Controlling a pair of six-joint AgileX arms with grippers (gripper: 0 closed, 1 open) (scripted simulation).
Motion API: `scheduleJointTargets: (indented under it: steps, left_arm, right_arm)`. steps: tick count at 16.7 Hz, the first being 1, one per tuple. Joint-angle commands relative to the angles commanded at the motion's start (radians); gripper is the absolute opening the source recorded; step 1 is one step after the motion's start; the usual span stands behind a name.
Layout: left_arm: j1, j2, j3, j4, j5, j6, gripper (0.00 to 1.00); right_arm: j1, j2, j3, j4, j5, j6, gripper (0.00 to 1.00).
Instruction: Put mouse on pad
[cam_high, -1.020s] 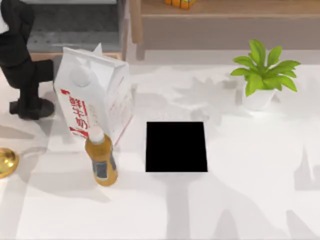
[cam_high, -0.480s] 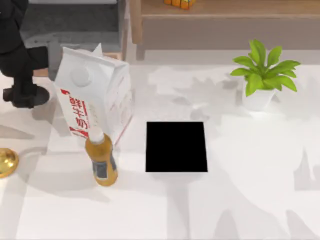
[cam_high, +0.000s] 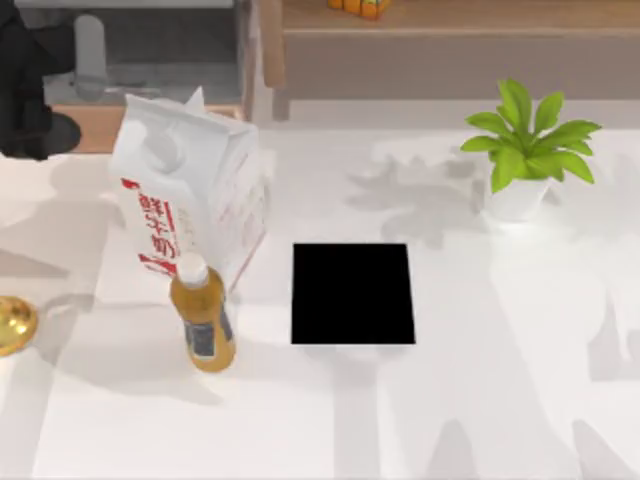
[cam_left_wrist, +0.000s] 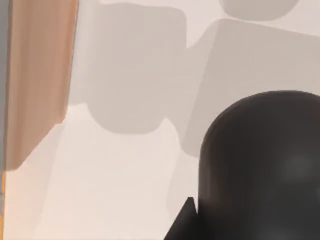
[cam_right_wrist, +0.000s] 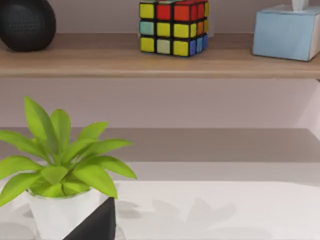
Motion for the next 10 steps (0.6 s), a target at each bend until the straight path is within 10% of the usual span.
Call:
scheduleJointTargets:
  steps: [10]
  left_arm:
    - [-0.009, 0.01, 0.038, -0.052, 0.004, 0.04, 0.0]
  right_arm:
    - [0.0, 0.0, 0.0, 0.0, 0.0, 0.0, 1.0]
